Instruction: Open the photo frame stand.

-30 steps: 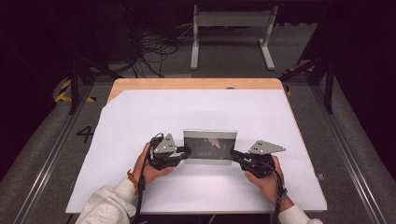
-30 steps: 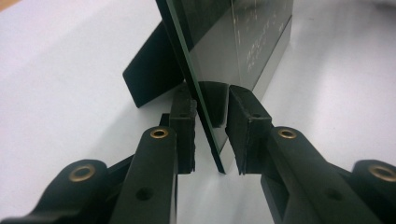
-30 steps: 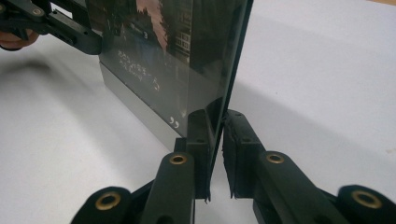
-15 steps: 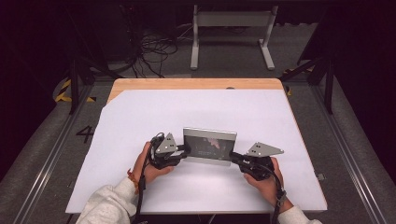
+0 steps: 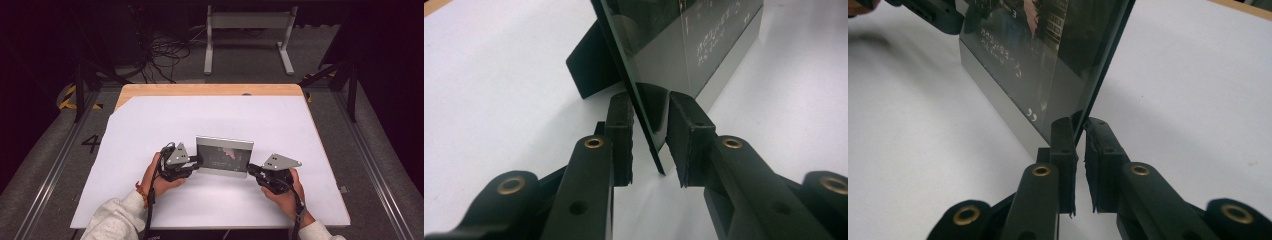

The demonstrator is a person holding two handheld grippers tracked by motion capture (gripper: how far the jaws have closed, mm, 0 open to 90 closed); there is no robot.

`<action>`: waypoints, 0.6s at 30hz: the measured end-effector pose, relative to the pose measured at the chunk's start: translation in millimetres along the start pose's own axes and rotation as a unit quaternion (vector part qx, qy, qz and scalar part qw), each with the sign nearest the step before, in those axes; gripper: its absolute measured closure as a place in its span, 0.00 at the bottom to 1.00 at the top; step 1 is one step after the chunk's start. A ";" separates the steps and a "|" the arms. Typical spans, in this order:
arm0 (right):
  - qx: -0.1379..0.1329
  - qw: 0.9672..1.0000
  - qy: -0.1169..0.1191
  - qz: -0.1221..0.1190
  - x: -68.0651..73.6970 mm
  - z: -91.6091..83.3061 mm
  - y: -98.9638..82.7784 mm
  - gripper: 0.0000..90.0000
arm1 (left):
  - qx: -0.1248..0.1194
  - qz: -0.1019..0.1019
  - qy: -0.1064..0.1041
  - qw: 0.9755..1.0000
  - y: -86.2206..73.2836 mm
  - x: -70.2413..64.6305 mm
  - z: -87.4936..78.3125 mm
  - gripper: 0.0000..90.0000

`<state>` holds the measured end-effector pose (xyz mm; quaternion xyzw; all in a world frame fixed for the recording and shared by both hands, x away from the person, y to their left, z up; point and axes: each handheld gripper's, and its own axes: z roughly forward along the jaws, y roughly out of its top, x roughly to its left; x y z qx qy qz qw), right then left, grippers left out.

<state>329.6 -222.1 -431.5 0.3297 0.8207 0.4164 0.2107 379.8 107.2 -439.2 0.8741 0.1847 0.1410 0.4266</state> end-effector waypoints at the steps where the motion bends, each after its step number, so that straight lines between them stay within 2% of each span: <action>1: -0.002 1.000 0.001 0.000 -0.5 -0.9 0.0 0.93 | 0.001 0.001 0.002 1.000 -0.5 -0.1 -1.0 0.80; 8: -0.007 1.000 -0.001 -0.003 -2.2 -5.3 1.9 0.93 | 0.000 0.005 0.011 1.000 -3.3 -0.7 -9.6 0.79; 11: -0.003 1.000 -0.012 -0.020 -0.1 -7.6 2.5 0.93 | -0.003 0.012 0.014 1.000 -2.8 -1.8 -11.8 0.78; 16: -0.006 0.999 -0.019 -0.028 1.3 -11.4 5.2 0.93 | -0.002 0.013 0.012 1.000 -4.6 -3.5 -15.5 0.77; 18: -0.006 0.999 -0.019 -0.031 2.3 -12.4 5.9 0.93 | 0.001 0.019 0.019 1.000 -6.3 -4.3 -19.8 0.76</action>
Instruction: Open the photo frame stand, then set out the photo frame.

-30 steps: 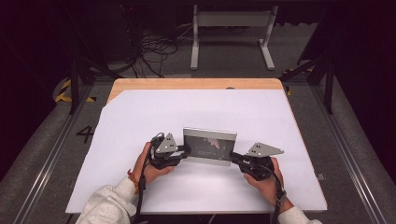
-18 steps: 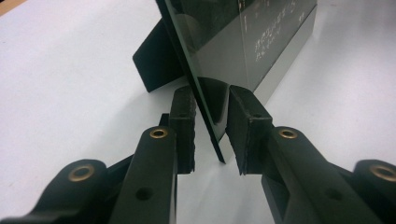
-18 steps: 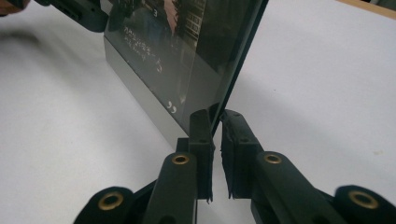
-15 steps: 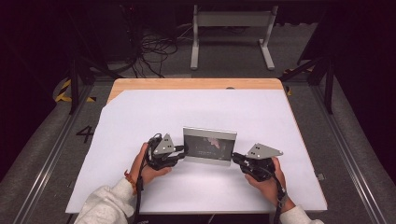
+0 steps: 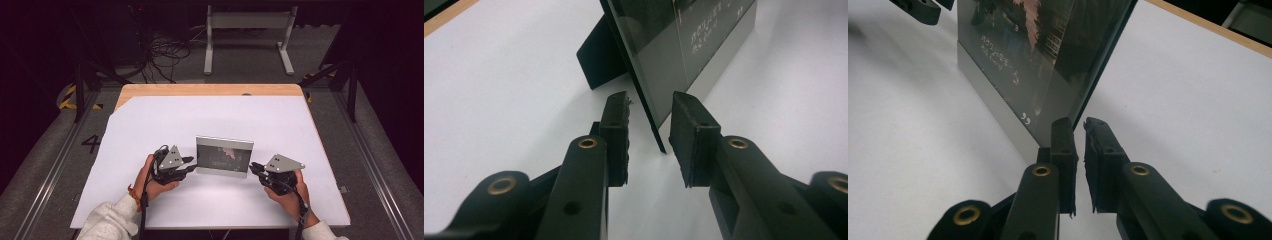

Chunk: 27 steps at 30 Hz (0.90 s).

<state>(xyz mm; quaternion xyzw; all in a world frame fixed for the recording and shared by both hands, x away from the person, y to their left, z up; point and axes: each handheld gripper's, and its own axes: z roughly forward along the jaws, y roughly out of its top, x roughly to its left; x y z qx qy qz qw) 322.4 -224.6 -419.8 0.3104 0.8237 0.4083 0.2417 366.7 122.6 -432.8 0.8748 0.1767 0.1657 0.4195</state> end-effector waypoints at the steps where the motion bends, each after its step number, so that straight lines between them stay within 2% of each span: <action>1: 0.001 1.000 0.000 -0.001 0.3 -0.2 0.2 0.93 | 0.000 0.001 0.003 1.000 -1.3 0.2 -2.7 0.76; 7: -0.001 1.000 0.000 -0.004 1.1 -1.5 3.0 0.91 | -0.007 -0.008 0.011 1.000 -10.1 5.4 -16.6 0.75; 19: 0.008 1.000 -0.005 -0.008 1.5 -4.5 -0.6 0.86 | -0.001 -0.003 0.008 1.000 -17.0 3.3 -21.5 0.68; 27: 0.008 1.000 -0.008 -0.014 -2.1 -16.5 -6.2 0.79 | -0.006 -0.001 0.011 1.000 -20.6 1.8 -30.1 0.62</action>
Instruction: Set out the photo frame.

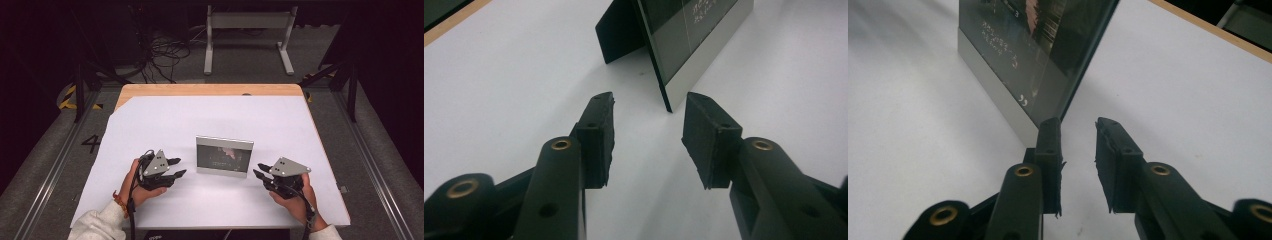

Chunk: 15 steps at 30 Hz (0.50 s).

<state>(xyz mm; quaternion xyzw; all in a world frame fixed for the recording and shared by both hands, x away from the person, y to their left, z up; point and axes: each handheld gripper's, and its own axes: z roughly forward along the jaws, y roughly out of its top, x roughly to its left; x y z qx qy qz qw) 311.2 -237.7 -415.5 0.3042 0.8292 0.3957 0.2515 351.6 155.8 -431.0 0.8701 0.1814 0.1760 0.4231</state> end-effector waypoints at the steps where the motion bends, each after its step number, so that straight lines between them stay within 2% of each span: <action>1: 0.001 1.000 -0.001 0.001 -0.6 -1.4 -1.3 0.79 | 0.001 -0.001 0.002 1.000 -1.0 -0.3 -1.4 0.62; 9: 0.013 1.000 0.001 -0.007 -0.4 -4.5 -9.6 0.70 | -0.003 -0.012 0.013 1.000 -9.0 1.5 -11.8 0.55; 15: 0.020 1.000 -0.002 -0.019 2.1 -3.8 -12.9 0.64 | 0.001 -0.010 0.016 1.000 -14.4 0.5 -17.0 0.50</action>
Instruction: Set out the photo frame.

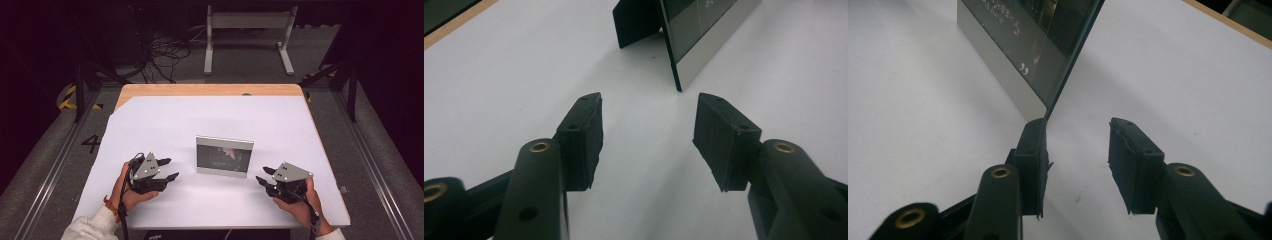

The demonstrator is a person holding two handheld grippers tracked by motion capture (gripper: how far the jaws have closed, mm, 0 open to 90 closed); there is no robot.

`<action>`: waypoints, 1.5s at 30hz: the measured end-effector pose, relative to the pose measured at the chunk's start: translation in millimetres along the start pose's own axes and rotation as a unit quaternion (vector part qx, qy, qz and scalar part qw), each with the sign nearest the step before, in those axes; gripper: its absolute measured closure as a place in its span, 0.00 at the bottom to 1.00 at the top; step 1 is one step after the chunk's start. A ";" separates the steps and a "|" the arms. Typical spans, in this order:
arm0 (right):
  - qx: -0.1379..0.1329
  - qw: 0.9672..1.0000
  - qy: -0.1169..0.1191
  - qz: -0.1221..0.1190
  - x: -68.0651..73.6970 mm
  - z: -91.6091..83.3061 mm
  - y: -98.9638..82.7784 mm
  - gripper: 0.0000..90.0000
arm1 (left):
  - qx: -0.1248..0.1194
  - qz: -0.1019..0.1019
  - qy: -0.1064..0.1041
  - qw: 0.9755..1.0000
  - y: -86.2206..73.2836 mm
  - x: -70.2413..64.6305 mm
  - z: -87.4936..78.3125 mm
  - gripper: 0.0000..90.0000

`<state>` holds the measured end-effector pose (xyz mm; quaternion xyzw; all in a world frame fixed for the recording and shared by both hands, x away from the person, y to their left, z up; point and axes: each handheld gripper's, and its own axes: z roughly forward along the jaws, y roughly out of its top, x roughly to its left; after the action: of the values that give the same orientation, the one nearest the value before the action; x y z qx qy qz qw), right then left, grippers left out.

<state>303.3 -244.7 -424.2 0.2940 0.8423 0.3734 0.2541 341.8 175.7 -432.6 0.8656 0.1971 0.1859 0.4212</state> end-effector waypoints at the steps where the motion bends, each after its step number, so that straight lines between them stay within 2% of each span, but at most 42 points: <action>1: 0.002 1.000 -0.001 -0.001 0.3 0.0 -0.5 0.63 | -0.001 0.001 0.001 1.000 -0.9 -0.1 -0.9 0.50; 14: 0.000 1.000 -0.015 0.006 -2.7 -3.8 -8.3 0.56 | 0.015 0.003 0.013 1.000 -16.8 -2.3 -11.0 0.42; 19: 0.002 1.000 -0.018 0.005 -4.3 -5.6 -11.2 0.52 | 0.013 -0.007 0.022 1.000 -23.4 -0.1 -15.5 0.37; 25: 0.002 1.000 -0.020 0.004 -5.9 -8.5 -15.9 0.51 | 0.023 -0.014 0.031 0.999 -31.6 1.2 -18.7 0.32; 32: 0.009 1.000 -0.025 0.001 -6.3 -9.0 -21.3 0.44 | 0.021 -0.028 0.032 0.999 -41.2 2.6 -25.4 0.26; 36: 0.007 1.000 -0.030 -0.006 -4.6 -10.2 -23.5 0.46 | 0.028 -0.029 0.031 0.999 -47.4 3.6 -28.3 0.25; 39: 0.009 0.999 -0.034 -0.017 -2.3 -10.3 -24.5 0.40 | 0.034 -0.028 0.030 0.999 -52.7 4.1 -29.2 0.24; 45: 0.012 0.999 -0.034 -0.015 -2.5 -11.0 -29.6 0.30 | 0.023 -0.048 0.026 0.998 -60.2 4.3 -34.8 0.19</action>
<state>288.8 -267.9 -440.1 0.2965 0.8421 0.3490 0.2848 317.4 234.8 -460.2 0.8595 0.2534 0.1830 0.4043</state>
